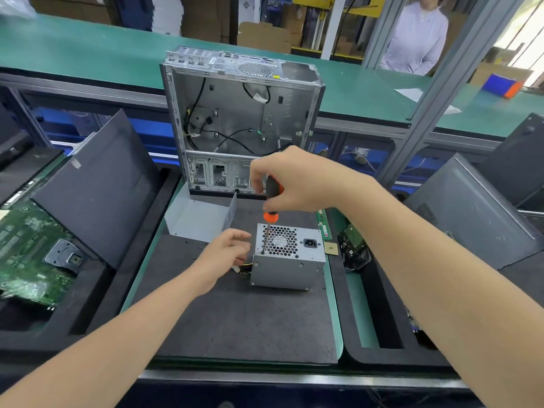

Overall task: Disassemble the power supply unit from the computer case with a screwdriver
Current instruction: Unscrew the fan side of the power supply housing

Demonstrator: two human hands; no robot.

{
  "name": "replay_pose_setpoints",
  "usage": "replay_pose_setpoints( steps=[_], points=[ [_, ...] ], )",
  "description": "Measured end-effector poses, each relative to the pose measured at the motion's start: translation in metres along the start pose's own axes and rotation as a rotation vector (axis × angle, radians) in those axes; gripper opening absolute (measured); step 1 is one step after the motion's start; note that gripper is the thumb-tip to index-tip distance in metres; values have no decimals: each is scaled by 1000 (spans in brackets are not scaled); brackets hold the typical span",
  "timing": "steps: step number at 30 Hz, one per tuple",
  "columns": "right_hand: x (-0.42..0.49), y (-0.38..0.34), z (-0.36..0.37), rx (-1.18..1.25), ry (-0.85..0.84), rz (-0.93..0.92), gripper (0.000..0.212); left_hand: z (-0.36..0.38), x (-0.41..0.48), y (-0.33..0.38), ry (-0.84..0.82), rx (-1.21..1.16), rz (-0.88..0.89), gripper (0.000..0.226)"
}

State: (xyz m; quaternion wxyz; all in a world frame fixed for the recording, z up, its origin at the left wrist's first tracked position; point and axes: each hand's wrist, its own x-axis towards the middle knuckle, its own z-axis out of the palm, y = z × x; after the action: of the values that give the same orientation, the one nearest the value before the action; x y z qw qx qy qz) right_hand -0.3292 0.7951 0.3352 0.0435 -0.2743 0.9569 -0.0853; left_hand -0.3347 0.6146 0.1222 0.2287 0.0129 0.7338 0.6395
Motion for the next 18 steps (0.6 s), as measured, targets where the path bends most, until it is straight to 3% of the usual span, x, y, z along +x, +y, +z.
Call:
replay_pose_setpoints(
  steps=[5, 9, 11, 13, 18],
  points=[
    [0, 2, -4, 36, -67, -32, 36, 10, -7, 9, -44, -96, -67, 29],
    [-2, 1, 2, -114, -30, 31, 19, 12, -10, 15, -34, -71, -115, 29],
    [-2, -1, 6, -234, 33, 99, 38, 10, -8, 19, -29, -49, -145, 27],
    [0, -2, 8, -208, 66, 97, 44, 9, -5, 23, -41, -12, -176, 20],
    [-1, -3, 6, -52, 57, 36, 16, 10, 3, 33, -37, 1, -265, 18]
  ],
)
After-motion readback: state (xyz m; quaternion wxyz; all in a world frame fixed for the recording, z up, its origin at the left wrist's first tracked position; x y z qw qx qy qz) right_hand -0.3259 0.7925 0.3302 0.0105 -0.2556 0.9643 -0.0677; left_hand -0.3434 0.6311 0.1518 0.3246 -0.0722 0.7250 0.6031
